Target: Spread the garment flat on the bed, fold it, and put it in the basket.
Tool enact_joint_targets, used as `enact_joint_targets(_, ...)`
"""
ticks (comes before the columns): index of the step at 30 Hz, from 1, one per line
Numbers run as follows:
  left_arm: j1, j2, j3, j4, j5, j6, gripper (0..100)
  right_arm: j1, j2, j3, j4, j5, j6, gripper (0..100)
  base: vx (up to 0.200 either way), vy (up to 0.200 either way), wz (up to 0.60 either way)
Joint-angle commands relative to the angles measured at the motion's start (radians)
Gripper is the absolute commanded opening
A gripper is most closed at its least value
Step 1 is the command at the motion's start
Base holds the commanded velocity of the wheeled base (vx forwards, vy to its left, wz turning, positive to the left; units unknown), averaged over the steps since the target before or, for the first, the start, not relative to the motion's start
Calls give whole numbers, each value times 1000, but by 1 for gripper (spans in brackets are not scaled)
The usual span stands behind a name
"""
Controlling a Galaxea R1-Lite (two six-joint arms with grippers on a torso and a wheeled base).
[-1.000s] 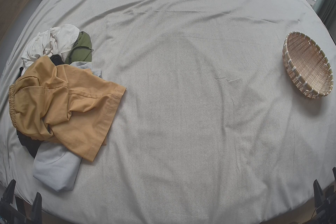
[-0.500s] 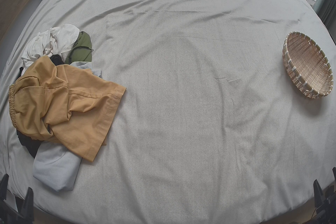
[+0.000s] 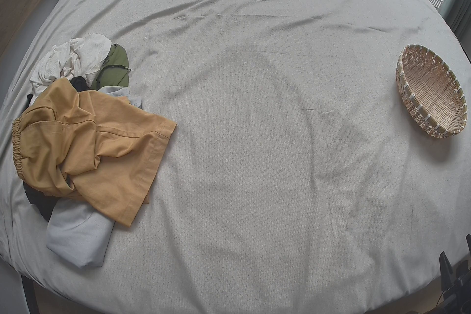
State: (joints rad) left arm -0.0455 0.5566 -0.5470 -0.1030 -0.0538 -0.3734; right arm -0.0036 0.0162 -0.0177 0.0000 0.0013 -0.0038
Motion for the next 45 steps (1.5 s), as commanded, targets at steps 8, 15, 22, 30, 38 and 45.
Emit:
enact_joint_targets(8, 543, 353, -114, -95, -347, -9, 100, 1, -16, 18, 0, 0, 4, 100, 0, 0, 0)
enact_joint_targets(15, 777, 448, -125, -165, -664, -9, 100, 1, -16, 18, 0, 0, 2, 100, 0, 0, 0)
enact_joint_targets(22, 816, 574, -159, -205, -745, -22, 100, 1, -16, 18, 0, 0, 2, 100, 0, 0, 0)
enact_joint_targets(30, 822, 666, -183, -213, -796, -22, 100, 1, -16, 18, 0, 0, 5, 100, 0, 0, 0)
enact_joint_targets(38, 820, 769, -189, -259, -842, -21, 100, 1, -16, 18, -2, 0, 5, 100, 0, 0, 0)
enact_joint_targets(45, 777, 815, -188, -273, -844, -22, 100, 1, -16, 18, 0, 0, 5, 100, 0, 0, 0)
